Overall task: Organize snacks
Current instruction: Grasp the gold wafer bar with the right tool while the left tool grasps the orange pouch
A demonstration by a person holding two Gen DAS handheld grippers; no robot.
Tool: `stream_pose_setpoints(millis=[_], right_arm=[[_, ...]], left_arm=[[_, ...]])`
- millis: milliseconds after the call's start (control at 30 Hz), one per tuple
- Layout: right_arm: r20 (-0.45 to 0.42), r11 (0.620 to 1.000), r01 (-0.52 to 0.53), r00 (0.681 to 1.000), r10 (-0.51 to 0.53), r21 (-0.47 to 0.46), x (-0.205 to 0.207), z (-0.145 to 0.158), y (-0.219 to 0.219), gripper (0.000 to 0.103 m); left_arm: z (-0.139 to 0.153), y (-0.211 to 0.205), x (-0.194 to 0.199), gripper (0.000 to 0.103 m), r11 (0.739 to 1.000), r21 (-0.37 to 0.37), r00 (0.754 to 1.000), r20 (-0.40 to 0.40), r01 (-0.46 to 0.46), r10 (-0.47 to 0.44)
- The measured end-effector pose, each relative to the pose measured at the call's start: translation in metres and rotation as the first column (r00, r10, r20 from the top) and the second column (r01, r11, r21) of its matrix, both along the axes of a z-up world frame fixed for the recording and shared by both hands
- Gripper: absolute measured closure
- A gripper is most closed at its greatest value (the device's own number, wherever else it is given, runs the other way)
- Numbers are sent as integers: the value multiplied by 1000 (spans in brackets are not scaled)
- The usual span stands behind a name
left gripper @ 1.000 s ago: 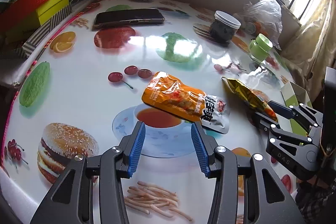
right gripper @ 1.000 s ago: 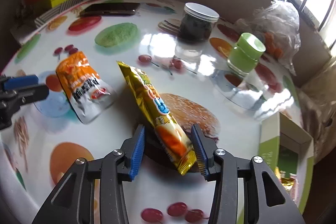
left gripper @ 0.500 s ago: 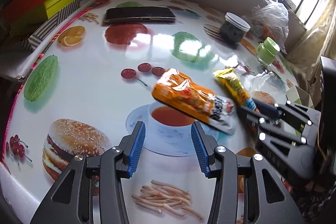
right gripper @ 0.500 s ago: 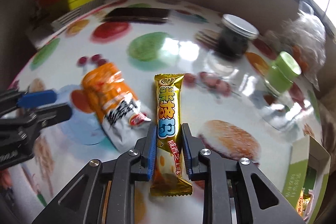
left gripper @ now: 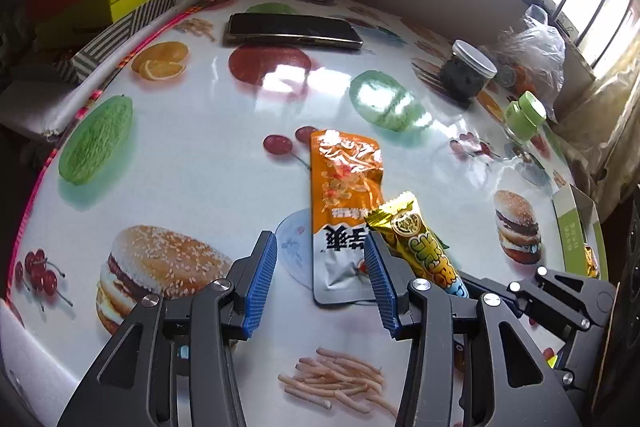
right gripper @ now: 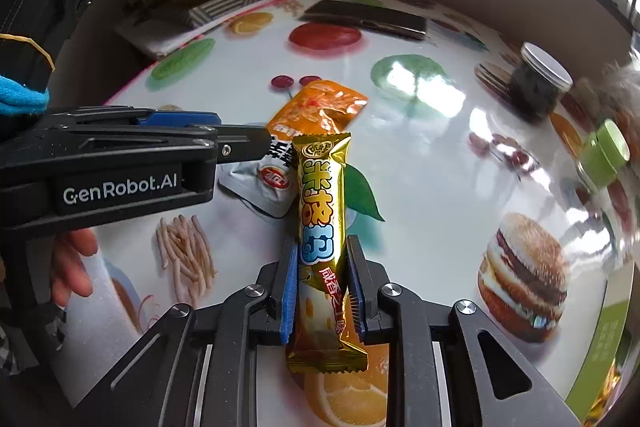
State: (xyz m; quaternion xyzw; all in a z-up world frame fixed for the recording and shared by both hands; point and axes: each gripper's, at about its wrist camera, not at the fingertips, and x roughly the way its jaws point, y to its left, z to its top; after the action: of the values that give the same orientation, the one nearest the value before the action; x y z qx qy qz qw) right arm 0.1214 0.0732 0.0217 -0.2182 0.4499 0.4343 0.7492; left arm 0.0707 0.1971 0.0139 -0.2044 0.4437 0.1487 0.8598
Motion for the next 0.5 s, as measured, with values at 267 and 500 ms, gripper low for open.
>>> stream_pose_setpoints(millis=[267, 500], right_arm=[[2, 987, 160, 987, -161, 22, 10, 0, -33, 82], [4, 982, 187, 982, -188, 34, 11, -1, -38, 82]], left_arm=[[-2, -6, 20, 44, 998, 28, 998, -17, 61, -60], [-9, -12, 36, 44, 992, 91, 993, -81, 87, -80]])
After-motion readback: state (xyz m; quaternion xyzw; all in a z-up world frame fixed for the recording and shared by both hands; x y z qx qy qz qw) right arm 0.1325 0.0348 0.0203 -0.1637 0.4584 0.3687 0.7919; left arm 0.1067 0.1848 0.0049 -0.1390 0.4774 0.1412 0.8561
